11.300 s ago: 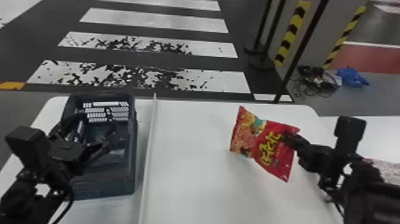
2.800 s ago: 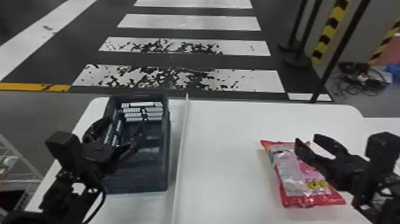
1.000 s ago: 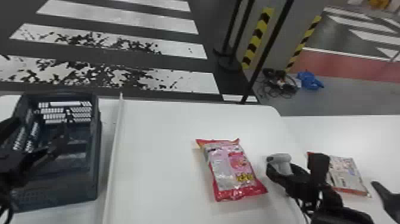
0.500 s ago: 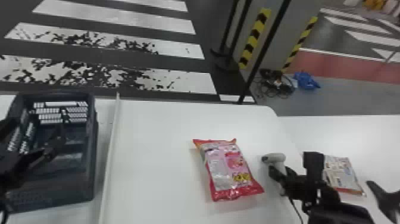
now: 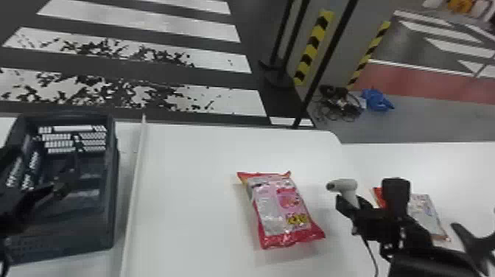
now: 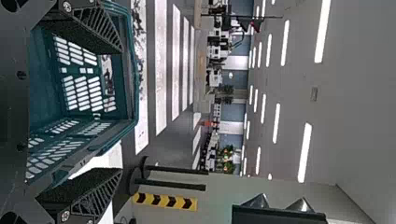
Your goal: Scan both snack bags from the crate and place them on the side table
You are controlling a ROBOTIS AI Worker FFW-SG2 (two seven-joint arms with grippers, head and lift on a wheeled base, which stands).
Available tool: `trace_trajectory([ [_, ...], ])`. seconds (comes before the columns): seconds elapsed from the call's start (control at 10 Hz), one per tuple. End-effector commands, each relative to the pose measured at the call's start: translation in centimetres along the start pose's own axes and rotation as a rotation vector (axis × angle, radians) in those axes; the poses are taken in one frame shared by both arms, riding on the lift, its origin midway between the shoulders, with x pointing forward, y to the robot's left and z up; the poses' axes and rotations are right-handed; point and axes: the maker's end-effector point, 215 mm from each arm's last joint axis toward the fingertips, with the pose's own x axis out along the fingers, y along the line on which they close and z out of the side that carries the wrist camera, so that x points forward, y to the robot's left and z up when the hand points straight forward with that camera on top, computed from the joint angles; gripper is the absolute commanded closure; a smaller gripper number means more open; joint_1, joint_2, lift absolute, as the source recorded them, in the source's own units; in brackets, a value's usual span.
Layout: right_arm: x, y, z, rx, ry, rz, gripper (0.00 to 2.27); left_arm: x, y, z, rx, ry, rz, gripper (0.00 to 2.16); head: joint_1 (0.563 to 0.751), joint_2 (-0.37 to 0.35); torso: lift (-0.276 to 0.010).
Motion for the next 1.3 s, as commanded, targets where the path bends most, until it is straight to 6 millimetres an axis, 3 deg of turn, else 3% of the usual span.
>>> trace_trajectory([
  [0.0,-0.5,2.9,1.2,-0.009,-0.003,0.047,2.24,0.0,0.0,0.0,0.000,0.000,0.000,0.10,0.695,-0.279,-0.098],
  [0.3,0.1,8.1,2.1,-0.037,0.008,0.133,2.24,-0.2,0.2,-0.2,0.000,0.004,0.004,0.10,0.695,-0.219,-0.098],
  [0.5,0.3,10.1,2.4,-0.052,0.012,0.164,2.24,-0.3,0.4,-0.2,0.000,0.004,0.006,0.10,0.695,-0.175,-0.098],
  [0.8,0.4,11.7,2.9,-0.071,0.012,0.184,2.24,-0.2,0.5,-0.1,0.001,0.002,0.006,0.10,0.695,-0.145,-0.098],
  [1.2,0.6,11.9,2.9,-0.070,0.014,0.187,2.24,-0.3,0.7,-0.1,0.000,0.001,0.010,0.10,0.695,-0.128,-0.098],
])
